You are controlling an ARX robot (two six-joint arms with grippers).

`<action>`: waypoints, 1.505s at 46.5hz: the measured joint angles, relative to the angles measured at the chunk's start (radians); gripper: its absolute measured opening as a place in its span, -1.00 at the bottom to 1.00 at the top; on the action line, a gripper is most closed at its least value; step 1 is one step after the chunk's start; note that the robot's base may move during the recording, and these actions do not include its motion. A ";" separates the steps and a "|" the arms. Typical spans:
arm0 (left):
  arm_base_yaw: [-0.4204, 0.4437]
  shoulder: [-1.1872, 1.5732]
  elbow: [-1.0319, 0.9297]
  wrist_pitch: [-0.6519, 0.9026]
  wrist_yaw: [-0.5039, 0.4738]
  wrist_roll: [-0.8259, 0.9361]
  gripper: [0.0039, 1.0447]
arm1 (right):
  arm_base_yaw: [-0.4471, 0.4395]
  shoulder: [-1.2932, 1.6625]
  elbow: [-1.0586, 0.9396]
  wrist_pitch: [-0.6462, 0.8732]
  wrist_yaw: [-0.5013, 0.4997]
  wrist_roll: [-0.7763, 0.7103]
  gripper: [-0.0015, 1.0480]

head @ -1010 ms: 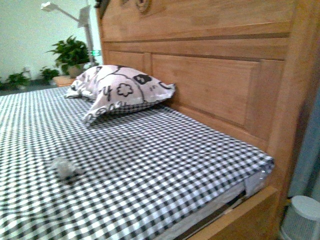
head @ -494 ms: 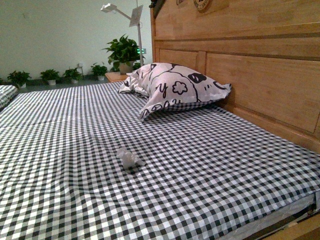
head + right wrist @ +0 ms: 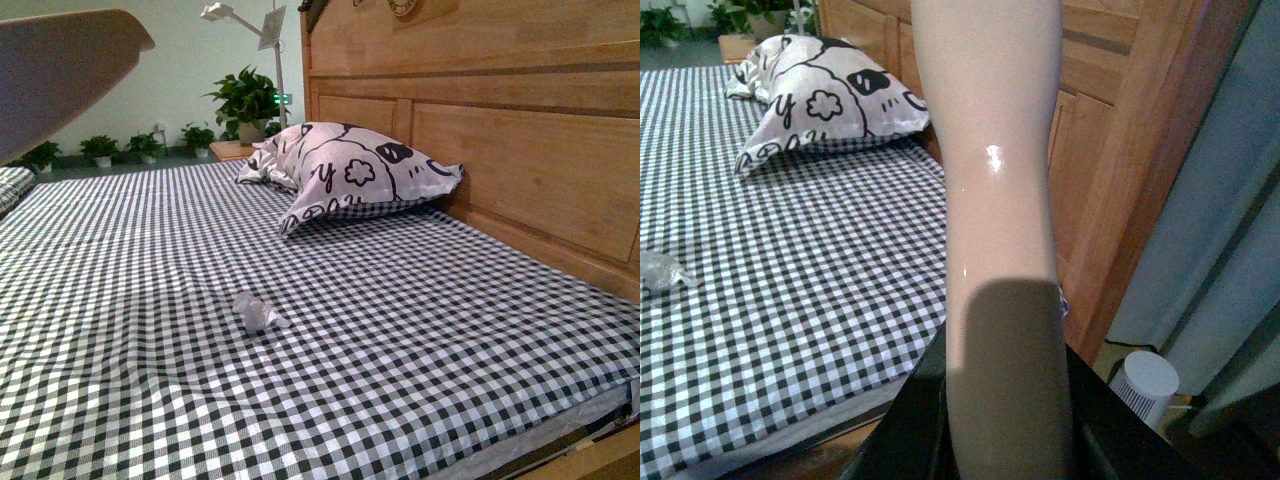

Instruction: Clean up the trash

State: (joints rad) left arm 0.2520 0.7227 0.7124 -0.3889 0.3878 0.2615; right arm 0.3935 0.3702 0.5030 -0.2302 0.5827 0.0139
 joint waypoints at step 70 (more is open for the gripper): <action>-0.007 0.935 0.181 0.342 0.082 0.743 -0.48 | 0.000 0.000 0.000 0.000 0.000 0.000 -0.61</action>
State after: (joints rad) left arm 0.2447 1.6581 0.8936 -0.0471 0.4702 1.0042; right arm 0.3935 0.3702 0.5030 -0.2302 0.5831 0.0143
